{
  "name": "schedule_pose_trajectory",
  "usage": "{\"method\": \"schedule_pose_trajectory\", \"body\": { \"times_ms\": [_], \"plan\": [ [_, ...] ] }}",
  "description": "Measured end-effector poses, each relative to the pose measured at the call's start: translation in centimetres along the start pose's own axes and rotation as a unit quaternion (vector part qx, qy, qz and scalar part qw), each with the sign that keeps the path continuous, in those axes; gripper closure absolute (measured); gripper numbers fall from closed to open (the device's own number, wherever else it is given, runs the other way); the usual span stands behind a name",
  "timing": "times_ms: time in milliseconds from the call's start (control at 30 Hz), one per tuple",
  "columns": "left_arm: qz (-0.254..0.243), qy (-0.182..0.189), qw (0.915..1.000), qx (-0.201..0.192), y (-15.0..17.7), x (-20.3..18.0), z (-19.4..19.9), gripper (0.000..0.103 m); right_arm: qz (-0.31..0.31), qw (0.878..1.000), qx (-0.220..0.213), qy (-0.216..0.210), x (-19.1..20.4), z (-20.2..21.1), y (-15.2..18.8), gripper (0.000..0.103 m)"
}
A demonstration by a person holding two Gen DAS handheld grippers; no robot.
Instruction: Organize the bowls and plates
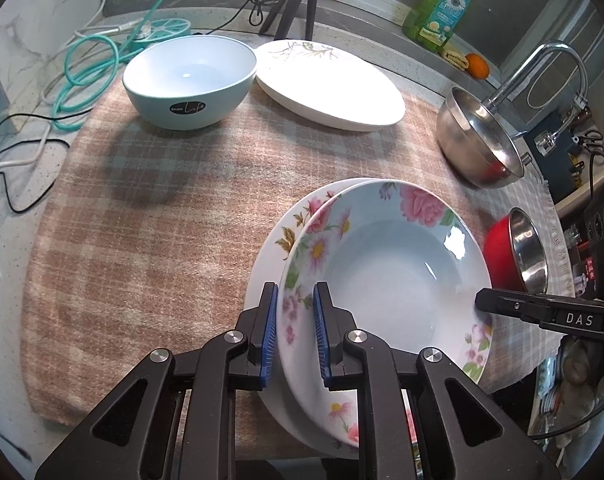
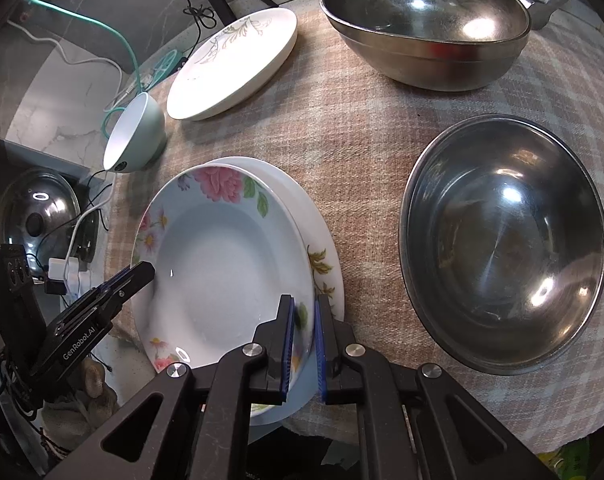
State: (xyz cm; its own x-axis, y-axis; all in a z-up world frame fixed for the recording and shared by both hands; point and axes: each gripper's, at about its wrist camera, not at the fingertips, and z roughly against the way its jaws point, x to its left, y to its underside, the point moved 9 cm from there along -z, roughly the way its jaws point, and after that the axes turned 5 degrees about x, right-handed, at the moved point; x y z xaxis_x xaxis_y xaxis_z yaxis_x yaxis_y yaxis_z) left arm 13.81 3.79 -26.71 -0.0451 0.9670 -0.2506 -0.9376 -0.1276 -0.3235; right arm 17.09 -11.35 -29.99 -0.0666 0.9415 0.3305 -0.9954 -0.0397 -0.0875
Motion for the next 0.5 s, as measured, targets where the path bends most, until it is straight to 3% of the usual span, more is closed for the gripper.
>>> {"method": "schedule_pose_trajectory", "body": {
  "times_ms": [500],
  "plan": [
    [-0.005,-0.017,0.9998,-0.004,0.16,0.29,0.29,0.088,0.016,1.000,0.001,0.014,0.51,-0.36,-0.19,0.093]
  ]
}}
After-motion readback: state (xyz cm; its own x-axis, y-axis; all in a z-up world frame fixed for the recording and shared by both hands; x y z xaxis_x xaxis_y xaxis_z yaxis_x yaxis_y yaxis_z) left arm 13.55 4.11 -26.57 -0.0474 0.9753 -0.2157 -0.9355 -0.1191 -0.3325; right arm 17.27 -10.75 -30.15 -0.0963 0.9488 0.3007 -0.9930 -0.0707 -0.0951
